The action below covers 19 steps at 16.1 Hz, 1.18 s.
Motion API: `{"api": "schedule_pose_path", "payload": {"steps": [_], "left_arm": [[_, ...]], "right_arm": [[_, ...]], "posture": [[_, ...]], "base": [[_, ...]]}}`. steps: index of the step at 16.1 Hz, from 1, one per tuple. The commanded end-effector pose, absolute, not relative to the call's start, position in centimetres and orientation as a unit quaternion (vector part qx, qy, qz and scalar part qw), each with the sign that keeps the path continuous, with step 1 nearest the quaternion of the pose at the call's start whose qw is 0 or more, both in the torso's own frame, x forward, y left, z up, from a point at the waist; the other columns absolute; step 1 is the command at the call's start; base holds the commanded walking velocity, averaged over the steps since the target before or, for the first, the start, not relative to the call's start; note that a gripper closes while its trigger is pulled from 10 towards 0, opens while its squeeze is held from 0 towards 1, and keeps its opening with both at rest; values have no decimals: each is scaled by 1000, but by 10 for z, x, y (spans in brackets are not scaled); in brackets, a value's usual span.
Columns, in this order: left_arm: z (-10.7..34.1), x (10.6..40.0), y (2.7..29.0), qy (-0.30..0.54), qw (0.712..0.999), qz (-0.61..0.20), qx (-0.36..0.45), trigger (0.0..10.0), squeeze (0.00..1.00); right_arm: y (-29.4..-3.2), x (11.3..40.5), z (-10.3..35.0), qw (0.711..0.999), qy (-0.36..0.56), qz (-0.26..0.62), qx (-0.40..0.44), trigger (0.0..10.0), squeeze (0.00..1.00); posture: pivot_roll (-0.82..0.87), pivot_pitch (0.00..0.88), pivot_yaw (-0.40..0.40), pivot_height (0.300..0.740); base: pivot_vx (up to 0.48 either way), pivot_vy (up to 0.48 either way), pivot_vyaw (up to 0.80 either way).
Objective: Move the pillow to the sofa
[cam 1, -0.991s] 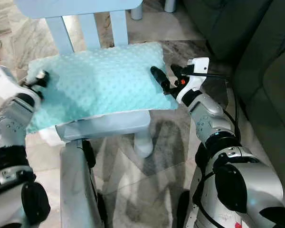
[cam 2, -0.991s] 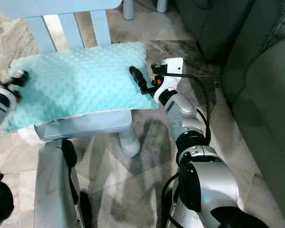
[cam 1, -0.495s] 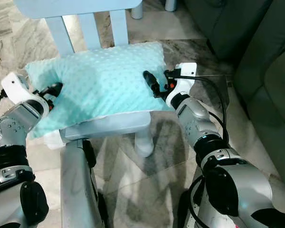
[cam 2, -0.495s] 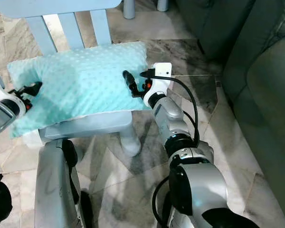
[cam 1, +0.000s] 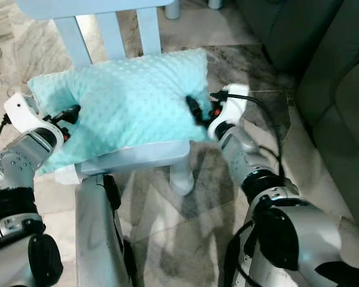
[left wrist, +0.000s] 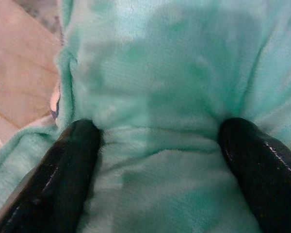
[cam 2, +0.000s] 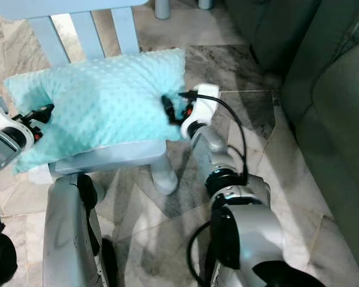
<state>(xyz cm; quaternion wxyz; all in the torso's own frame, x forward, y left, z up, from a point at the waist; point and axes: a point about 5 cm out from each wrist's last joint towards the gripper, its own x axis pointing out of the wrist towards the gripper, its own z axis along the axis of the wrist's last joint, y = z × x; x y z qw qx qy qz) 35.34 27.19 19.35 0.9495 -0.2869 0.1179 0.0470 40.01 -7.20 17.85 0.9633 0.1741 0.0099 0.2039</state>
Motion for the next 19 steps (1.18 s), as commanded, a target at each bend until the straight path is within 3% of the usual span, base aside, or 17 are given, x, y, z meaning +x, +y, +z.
{"api": "schedule_pose_path", "payload": {"steps": [1,3,4,5,10,19], "left_arm": [[178,349,265,153,944,31,-292,10000,0],[178,348,254,155,939,0,-308,10000,0],[178,347,250,155,934,-13,-321,6510,0],[177,347,244,154,929,-27,-336,0,0],[180,347,231,134,898,-41,-418,0,0],[175,342,238,142,907,-11,-396,0,0]], "right_arm": [[-61,397,173,957,29,228,174,10000,0],[-53,395,175,951,25,246,185,10000,0],[-49,395,179,945,18,259,198,0,0],[-45,393,181,939,14,276,207,0,0],[-46,391,179,932,8,294,212,0,0],[-49,388,169,932,22,289,218,0,0]], "posture": [[24,334,22,334],[22,338,20,334],[22,342,20,334],[22,343,20,334],[16,345,18,334],[20,353,17,334]], "base": [[0,0,0],[0,0,0],[0,0,0],[0,0,0],[0,0,0],[0,0,0]]}}
